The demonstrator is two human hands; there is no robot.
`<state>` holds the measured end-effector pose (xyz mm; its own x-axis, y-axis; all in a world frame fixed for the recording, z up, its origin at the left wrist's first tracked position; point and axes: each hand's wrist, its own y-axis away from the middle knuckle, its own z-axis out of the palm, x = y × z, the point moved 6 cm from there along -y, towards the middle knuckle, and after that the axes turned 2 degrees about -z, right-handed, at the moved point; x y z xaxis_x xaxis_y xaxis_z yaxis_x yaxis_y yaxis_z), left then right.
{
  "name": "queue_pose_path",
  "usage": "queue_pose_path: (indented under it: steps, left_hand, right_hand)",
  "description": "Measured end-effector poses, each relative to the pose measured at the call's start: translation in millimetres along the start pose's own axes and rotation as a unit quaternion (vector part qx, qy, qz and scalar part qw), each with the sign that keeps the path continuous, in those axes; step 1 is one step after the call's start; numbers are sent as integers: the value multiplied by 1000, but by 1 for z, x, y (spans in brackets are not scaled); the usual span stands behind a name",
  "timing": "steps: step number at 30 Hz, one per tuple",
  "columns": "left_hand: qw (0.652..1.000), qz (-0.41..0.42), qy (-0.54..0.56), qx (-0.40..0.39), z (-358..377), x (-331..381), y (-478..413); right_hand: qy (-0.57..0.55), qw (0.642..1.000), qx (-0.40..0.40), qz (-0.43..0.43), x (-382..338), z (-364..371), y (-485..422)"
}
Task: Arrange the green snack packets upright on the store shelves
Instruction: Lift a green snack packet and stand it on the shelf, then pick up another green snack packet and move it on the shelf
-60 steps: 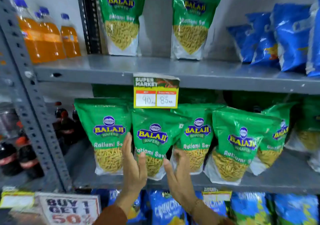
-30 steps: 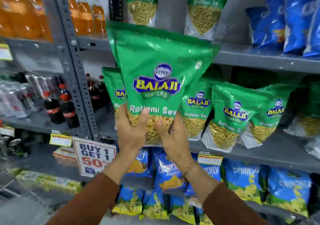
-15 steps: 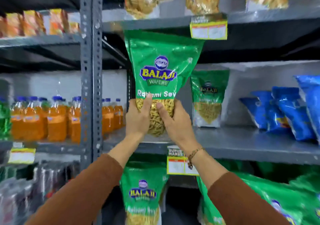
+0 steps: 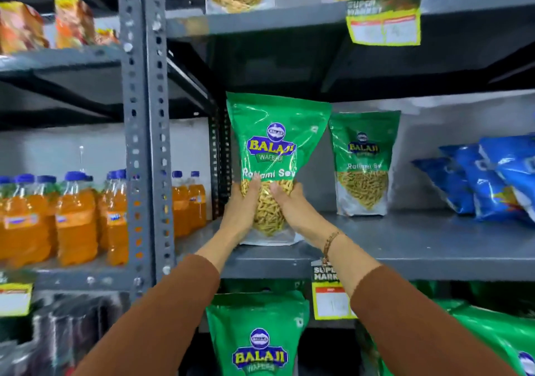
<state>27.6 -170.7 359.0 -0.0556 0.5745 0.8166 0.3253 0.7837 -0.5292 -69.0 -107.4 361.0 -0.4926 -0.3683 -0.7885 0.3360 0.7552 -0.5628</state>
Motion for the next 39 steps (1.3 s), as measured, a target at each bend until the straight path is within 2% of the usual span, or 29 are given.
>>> queue_pose_path:
  steps: [3,5,7,9,11,13,15,17,19,21,24,26,28,32,35,39]
  left_hand:
    - [1000,-10,15,-13,-1,-2,-1]
    - [997,42,2,60,-7,5,8]
    - [970,160,26,181,-11,17,43]
    - [921,297,78,242,6,25,99]
    - [890,384,100,225,47,9,149]
    - [893,406,86,176,95,-18,192]
    - [921,365,80,107,148,-46,227]
    - [960,259,103,11,204,-70,251]
    - [980,140,106,-95,258,-88,269]
    - [984,64,90,-140,301,-98,283]
    - [987,-24,68,-141,342,-107,292]
    - [989,-47,42,-132,359,-111,298]
    - [989,-76,35,-121,368,-112,302]
    - [975,-159,56,-143,376,-113,307]
    - [974,-158,43,-158,378,-117,312]
    - [984,-160,16,-75,367,-116,341]
  right_hand:
    - [-1,1000,-21,-13,-15,-5,19]
    - [48,996,13,-73,-28,-18,39]
    - [81,977,128,-153,-34,-41,68]
    - [90,933,252,-239,-26,-65,107]
    - [106,891,329,-296,5,-84,149]
    - [138,873,368,-289,55,-102,192]
    - [161,875,403,-213,115,-130,234]
    - [154,873,450,-105,175,-169,278]
    - [149,868,474,12,229,-204,315]
    - [136,875,454,96,264,-232,336]
    - [75,913,363,171,292,-253,339]
    - [78,941,277,180,298,-259,334]
    - [95,956,227,160,298,-264,335]
    - [94,968,191,130,289,-270,334]
    - [102,966,196,134,287,-270,338]
    - [88,966,219,110,280,-265,363]
